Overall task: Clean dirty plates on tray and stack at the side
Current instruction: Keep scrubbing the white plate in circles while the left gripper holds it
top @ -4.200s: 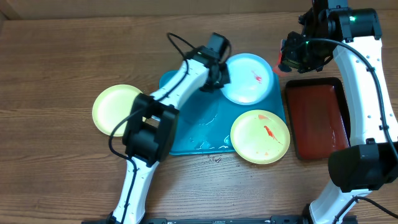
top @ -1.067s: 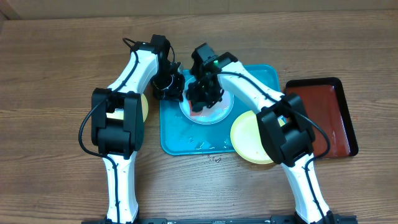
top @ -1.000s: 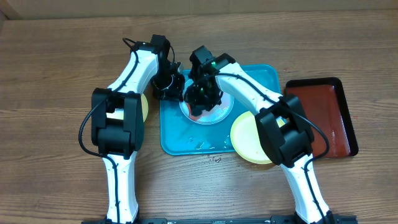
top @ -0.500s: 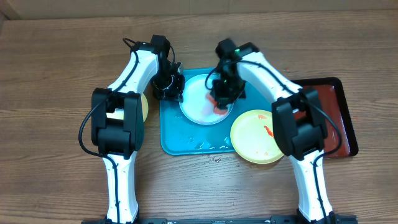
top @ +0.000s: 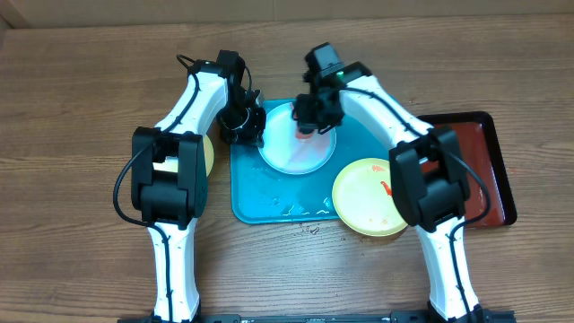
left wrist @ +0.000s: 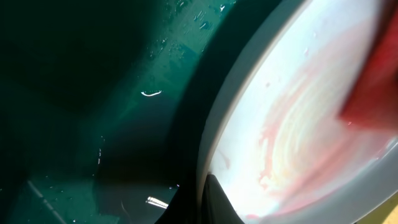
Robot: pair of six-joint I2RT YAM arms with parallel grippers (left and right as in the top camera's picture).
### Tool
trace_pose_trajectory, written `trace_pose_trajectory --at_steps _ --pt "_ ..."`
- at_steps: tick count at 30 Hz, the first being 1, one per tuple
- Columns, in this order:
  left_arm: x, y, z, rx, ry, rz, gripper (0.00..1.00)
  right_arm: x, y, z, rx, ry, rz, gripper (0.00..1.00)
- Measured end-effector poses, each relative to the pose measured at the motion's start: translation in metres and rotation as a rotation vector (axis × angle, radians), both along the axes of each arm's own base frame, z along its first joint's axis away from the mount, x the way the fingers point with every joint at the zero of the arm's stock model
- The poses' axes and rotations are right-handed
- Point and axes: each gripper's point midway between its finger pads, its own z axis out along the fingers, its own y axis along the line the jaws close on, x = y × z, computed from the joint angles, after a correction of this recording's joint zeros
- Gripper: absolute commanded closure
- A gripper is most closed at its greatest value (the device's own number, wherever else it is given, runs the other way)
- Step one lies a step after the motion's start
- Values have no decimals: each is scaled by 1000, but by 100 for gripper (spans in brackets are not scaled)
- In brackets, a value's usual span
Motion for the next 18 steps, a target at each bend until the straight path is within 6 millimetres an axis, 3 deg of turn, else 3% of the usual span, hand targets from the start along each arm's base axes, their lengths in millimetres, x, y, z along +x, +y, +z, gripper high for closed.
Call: trace_pose_trajectory --at_steps 9,18 --pt "0 0 0 2 -1 0 96 -36 55 2 28 20 87 96" --pt "0 0 0 1 0 0 96 -35 55 1 29 27 64 96"
